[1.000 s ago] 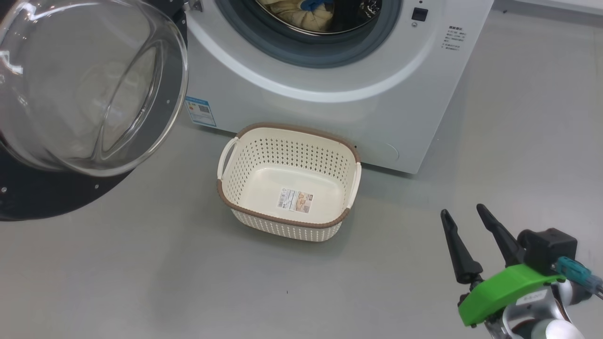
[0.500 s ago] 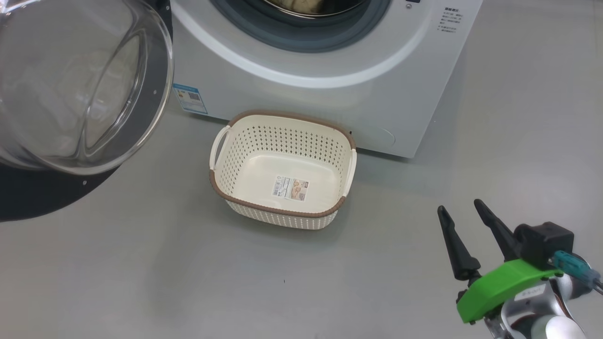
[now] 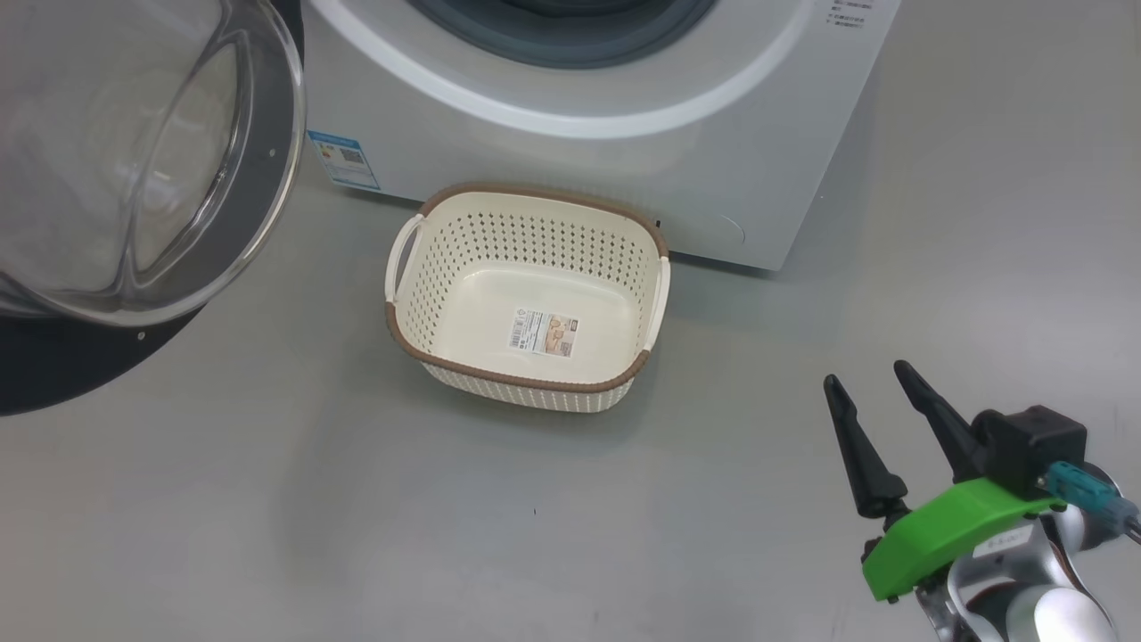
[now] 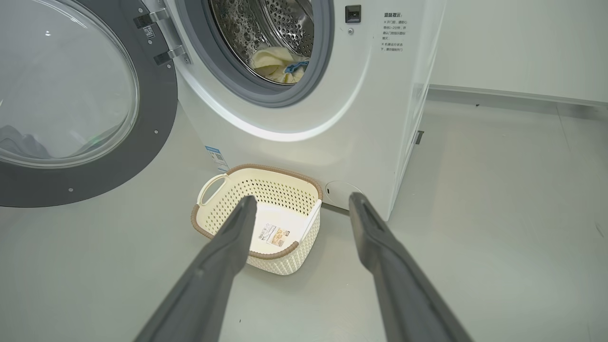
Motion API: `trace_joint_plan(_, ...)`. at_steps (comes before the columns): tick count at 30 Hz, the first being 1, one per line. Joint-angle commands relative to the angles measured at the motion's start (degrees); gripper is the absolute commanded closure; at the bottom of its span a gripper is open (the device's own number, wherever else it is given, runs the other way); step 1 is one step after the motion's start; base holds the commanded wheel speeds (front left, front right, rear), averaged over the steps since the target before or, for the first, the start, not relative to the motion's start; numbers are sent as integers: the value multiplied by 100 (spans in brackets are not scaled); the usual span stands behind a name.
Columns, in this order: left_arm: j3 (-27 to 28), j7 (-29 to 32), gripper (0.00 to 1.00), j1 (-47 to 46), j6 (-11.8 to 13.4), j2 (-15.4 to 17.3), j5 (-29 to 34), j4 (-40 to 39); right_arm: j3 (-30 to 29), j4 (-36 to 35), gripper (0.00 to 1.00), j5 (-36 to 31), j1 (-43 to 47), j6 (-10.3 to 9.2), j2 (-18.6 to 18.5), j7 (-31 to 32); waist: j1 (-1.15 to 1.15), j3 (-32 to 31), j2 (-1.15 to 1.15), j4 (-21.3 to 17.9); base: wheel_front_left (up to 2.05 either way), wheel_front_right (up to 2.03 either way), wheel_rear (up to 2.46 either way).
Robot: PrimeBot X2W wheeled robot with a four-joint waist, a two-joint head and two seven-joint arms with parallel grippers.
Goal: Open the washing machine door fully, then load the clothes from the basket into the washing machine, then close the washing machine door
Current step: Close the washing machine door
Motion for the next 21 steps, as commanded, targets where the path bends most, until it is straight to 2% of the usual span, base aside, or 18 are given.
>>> trace_joint_plan(1,155,71,100,-78,-40,383,-70,-139,148,-245,0,-29,-264,20,-107,27,-1,17,0,-14,0,0,0)
trace_joint_plan(6,140,264,100,-61,-40,368,-170,-133,146,-266,0,-39,-267,20,-119,59,-1,54,0,-22,0,0,0)
trace_joint_plan(21,95,1476,100,245,-41,132,-700,-637,162,-231,0,-41,-270,20,-107,75,-1,50,0,62,0,0,0)
